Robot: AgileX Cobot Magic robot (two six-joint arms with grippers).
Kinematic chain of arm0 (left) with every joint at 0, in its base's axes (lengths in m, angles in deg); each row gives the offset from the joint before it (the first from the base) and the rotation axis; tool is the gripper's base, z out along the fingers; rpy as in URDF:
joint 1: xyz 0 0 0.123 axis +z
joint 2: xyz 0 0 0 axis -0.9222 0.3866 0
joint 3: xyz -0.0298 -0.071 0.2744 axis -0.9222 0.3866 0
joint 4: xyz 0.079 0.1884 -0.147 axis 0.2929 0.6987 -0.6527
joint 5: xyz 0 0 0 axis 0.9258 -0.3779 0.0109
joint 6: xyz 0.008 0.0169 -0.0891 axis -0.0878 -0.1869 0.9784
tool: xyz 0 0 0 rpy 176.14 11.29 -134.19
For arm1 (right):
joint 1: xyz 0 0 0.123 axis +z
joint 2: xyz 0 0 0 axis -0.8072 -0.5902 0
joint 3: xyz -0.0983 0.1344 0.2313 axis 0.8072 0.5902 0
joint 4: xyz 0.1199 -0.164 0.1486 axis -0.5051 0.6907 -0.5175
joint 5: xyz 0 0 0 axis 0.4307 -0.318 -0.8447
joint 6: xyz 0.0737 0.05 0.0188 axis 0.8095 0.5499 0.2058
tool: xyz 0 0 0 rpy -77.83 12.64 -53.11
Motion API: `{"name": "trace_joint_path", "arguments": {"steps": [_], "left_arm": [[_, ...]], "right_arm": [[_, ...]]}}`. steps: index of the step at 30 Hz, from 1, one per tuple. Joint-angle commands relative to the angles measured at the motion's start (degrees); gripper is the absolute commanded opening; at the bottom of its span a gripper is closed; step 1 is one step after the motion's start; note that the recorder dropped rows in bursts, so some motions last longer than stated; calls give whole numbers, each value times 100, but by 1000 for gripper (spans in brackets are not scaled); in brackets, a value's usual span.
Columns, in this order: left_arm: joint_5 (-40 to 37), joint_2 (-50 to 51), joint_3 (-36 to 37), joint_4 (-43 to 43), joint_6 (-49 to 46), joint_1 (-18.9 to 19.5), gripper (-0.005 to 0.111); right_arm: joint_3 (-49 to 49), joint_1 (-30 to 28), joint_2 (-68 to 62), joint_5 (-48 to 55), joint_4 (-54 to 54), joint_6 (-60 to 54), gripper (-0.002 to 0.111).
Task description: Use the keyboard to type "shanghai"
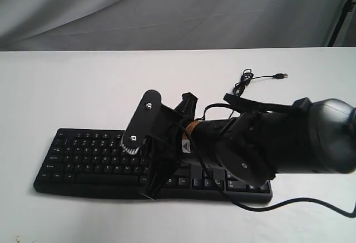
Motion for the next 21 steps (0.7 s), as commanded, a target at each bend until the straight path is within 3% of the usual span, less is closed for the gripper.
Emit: {"name": "trace_joint_path", "arguments": {"steps": [1, 4, 9, 15, 21], "left_arm": [[28, -20, 25, 4, 16, -23, 0], [28, -20, 25, 4, 16, -23, 0], [28, -20, 25, 4, 16, -23, 0], [28, -20, 25, 4, 16, -23, 0], [28, -20, 25, 4, 16, -23, 0]], "right_arm": [[27, -35, 176, -517, -360, -54, 0], [319, 107, 819, -526, -360, -54, 0], [1737, 517, 2545, -526, -457, -54, 0], [3008, 544, 4248, -461, -626, -67, 0], [3828, -145, 5598, -582, -1019, -55, 0]]}}
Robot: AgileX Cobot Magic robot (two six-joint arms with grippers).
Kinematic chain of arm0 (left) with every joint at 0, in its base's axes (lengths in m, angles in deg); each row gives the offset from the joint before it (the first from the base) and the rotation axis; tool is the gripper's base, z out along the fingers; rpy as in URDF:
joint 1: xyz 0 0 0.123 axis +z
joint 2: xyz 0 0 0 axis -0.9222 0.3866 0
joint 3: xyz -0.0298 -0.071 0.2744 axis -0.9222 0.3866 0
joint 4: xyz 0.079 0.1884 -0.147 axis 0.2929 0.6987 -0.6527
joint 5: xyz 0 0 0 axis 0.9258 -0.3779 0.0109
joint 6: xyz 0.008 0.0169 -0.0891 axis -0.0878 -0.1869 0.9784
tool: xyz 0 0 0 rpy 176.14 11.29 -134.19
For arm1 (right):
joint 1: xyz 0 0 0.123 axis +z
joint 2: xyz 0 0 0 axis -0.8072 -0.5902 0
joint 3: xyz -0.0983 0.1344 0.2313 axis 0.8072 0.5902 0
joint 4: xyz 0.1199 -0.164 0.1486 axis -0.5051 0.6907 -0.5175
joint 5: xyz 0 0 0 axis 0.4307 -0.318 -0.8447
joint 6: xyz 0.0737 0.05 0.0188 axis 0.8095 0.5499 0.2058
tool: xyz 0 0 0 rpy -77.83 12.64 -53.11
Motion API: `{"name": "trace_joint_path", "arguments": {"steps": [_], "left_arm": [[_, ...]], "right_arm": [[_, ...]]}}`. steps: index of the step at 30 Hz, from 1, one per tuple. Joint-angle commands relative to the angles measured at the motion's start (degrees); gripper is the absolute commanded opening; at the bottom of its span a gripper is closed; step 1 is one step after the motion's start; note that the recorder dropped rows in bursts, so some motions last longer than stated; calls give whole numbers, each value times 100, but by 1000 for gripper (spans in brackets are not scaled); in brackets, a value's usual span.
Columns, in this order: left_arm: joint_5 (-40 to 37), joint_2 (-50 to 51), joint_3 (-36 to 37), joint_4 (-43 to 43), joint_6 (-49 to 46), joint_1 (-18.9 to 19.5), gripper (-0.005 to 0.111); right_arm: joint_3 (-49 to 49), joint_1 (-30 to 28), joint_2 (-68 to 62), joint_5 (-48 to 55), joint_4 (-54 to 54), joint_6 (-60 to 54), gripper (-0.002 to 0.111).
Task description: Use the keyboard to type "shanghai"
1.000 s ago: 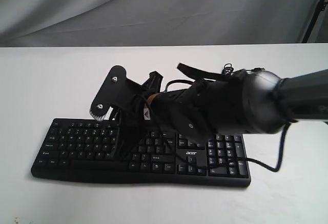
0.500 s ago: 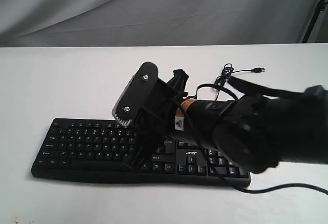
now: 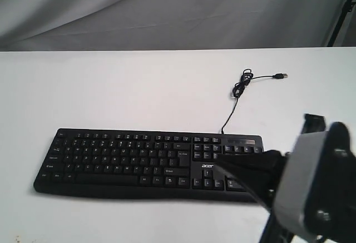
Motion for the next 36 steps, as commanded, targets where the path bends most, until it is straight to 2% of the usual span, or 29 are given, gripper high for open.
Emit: {"name": "trace_joint_path", "arguments": {"steps": [1, 8, 13, 16, 28, 34, 36], "left_arm": [[28, -20, 25, 4, 16, -23, 0], [28, -20, 25, 4, 16, -23, 0], [28, -20, 25, 4, 16, -23, 0], [28, -20, 25, 4, 16, -23, 0], [28, -20, 25, 4, 16, -23, 0], [28, -20, 25, 4, 16, -23, 0], [28, -20, 25, 4, 16, -23, 0]], "right_arm": [[597, -640, 1011, -130, -168, -8, 0], [1160, -1799, 2883, 201, -128, 271, 0], [1185, -2748, 4246, 1264, -184, 295, 0], [1185, -3096, 4599, 1651, -277, 295, 0], [1455, -3154, 4503, 1783, -536, 382, 0], [1764, -3495, 5406, 1785, 885, 1845, 0], [1764, -3576, 5511, 2084, 1055, 1967, 0]]}}
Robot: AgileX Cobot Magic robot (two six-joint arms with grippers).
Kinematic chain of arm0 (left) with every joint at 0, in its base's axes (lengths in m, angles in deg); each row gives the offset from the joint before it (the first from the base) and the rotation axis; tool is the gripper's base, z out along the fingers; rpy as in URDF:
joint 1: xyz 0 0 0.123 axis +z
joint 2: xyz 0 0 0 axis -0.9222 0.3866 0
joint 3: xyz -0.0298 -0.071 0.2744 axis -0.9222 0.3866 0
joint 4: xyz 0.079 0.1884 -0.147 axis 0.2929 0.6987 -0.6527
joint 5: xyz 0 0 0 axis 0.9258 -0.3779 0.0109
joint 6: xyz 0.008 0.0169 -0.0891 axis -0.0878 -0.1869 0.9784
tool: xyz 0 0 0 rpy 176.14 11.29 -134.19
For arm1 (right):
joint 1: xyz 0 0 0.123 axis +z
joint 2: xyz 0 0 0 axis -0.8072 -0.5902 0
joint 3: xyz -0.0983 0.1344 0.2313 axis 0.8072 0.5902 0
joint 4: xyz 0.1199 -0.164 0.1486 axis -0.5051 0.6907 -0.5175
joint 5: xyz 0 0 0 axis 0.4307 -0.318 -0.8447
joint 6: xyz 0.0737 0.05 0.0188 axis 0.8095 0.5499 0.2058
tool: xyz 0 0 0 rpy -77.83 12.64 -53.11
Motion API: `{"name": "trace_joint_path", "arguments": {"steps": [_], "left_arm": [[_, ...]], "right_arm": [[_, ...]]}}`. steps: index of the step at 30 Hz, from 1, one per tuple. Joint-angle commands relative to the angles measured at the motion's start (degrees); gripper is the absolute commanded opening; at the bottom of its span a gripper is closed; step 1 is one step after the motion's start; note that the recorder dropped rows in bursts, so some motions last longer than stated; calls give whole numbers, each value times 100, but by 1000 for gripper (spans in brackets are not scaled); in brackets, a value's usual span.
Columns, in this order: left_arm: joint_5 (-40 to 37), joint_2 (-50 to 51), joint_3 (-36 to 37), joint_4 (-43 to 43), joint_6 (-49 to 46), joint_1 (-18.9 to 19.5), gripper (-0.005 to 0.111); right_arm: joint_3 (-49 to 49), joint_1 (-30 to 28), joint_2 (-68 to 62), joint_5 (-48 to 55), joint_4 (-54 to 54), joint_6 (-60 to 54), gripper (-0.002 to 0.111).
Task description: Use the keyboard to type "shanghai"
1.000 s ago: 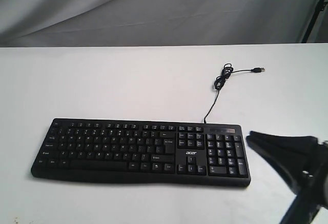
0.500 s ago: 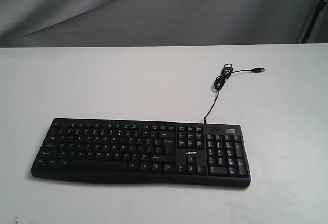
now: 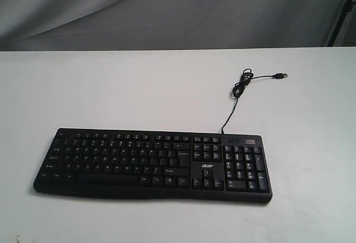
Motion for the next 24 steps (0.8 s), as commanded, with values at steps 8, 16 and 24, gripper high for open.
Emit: {"name": "trace_joint_path", "arguments": {"steps": [8, 16, 24], "left_arm": [[28, -20, 25, 4, 16, -23, 0], [28, -20, 25, 4, 16, -23, 0], [28, -20, 25, 4, 16, -23, 0]], "right_arm": [[38, -231, 340, 682, 757, 606, 0], [38, -231, 340, 694, 757, 606, 0], [38, -231, 340, 694, 757, 606, 0]]}}
